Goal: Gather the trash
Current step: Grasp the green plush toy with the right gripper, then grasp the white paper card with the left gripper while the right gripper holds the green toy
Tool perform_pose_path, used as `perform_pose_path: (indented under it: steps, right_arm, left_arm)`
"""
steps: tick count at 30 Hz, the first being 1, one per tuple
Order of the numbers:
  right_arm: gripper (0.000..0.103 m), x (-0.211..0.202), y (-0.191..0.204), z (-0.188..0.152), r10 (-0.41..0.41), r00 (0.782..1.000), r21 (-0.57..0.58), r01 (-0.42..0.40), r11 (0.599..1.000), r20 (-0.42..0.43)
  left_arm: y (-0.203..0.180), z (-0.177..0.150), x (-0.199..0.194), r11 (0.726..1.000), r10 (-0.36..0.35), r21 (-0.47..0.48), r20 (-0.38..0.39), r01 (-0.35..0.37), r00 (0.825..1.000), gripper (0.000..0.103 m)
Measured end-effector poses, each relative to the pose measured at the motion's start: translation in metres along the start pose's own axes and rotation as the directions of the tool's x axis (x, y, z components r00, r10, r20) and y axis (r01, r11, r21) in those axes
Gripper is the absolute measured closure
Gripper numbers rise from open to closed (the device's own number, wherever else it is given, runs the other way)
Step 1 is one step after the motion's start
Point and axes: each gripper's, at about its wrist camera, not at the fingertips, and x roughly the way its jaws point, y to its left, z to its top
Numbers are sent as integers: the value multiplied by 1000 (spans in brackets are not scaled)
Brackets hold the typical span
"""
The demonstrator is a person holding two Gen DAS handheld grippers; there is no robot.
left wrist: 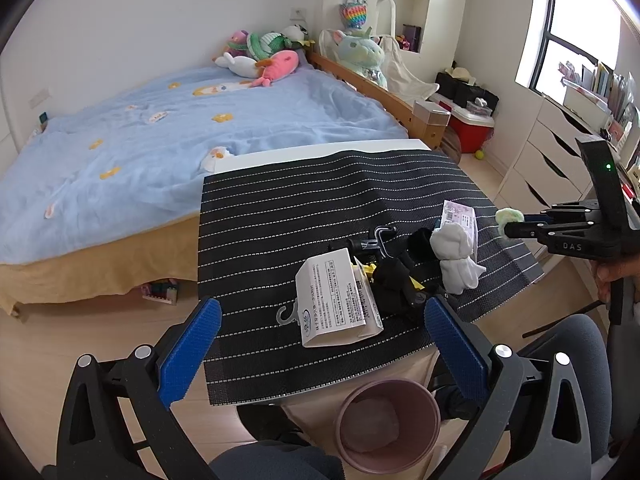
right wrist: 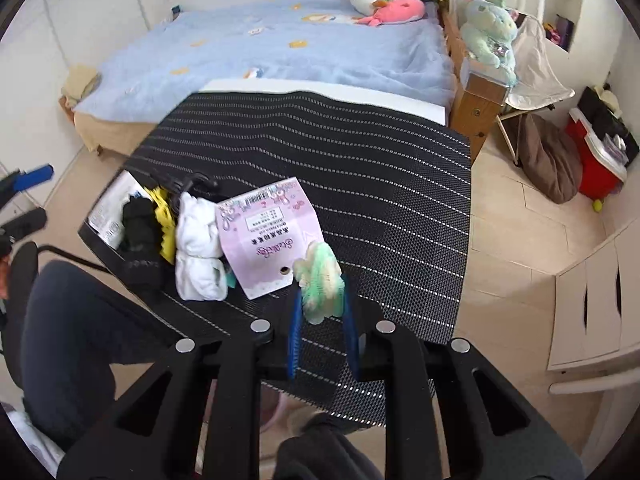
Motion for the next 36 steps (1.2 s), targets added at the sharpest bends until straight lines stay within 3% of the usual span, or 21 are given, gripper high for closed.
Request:
perform_pose_path:
  steps: [7, 14, 20, 29, 31, 36]
  right_arm:
    - [85, -20, 14, -3, 15, 999, 0, -15, 1000, 40]
    - [85, -21, 19, -6, 19, 999, 0, -19, 1000, 42]
    - [85, -22, 22, -6, 26, 999, -2, -26, 1000, 44]
    - [85, -19, 26, -5, 36, 998, -5, -36, 999, 43]
    - [85, -18, 27, -4, 39, 998, -6, -38, 999, 43]
    - [85, -17, 31, -3, 47, 998, -12, -46, 999, 44]
  left_arm:
    - [9, 12, 24, 999, -26, -48, -93, 22, 995, 5]
    - [24, 17, 58, 988, -67, -151, -221, 34, 973, 5]
    - [27, 13, 74, 984, -80, -176, -272, 33, 959, 7]
    - [29, 8, 80, 976, -120, -210, -280, 61, 953, 41]
    - [29, 7, 80, 977, -121, -206, -282, 63, 952, 55]
    - [26, 6, 82, 980, -122, -184, -277, 72, 953, 60]
